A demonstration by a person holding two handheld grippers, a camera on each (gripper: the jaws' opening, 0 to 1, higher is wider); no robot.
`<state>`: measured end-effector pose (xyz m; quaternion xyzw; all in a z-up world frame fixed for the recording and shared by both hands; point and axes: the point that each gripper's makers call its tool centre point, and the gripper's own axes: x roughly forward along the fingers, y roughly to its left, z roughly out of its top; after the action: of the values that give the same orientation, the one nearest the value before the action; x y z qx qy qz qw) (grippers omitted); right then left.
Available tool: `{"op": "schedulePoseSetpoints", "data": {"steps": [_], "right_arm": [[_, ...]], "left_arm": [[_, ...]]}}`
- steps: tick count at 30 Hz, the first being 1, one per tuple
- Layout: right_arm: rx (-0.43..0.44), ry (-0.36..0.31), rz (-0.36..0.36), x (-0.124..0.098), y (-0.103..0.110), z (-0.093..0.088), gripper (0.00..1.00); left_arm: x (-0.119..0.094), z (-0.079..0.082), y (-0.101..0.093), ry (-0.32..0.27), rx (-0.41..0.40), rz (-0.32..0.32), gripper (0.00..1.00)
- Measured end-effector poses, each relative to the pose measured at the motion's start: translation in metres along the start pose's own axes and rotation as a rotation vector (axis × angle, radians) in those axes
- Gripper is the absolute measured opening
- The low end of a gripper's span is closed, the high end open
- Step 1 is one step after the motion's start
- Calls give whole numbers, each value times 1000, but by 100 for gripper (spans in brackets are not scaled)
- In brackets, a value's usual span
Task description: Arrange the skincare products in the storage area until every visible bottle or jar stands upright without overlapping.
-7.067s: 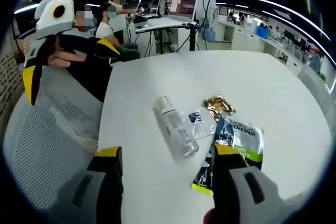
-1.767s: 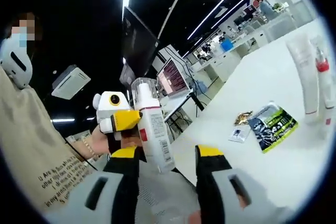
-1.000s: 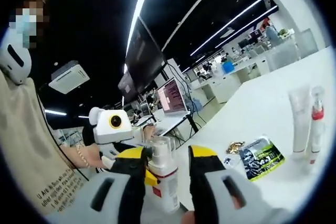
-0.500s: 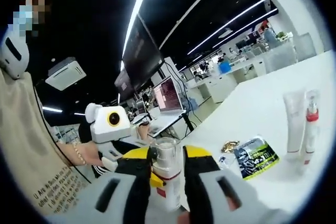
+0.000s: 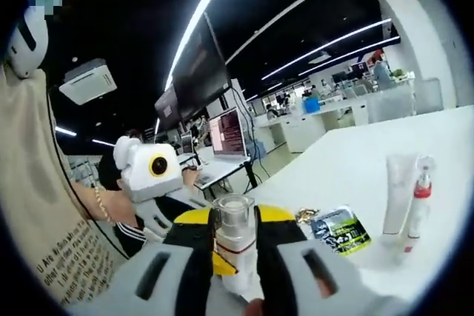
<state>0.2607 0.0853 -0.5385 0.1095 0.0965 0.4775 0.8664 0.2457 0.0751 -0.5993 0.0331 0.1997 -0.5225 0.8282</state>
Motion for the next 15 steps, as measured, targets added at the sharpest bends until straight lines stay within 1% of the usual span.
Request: {"op": "schedulePoseSetpoints", "data": {"steps": [2,6,9,10,11,15], "right_arm": [[-38,15,-7,1,-1,0,21],[-75,34,-17,1,-1,-1,21],[-112,59,-40,1,-3,-4,21],[-138,70,-49,1,-4,-6,21],[-151,81,-57,1,-5,-7,21],[-198,121,-84,1,-10,-14,21]], "left_arm": [[0,0,1,1,-1,-1,17],[4,0,2,7,9,-2,17],[8,-3,6,30,40,7,17],[10,-4,7,40,70,12,17],[12,-5,8,50,83,13,17],[20,-11,10,91,108,1,17]]}}
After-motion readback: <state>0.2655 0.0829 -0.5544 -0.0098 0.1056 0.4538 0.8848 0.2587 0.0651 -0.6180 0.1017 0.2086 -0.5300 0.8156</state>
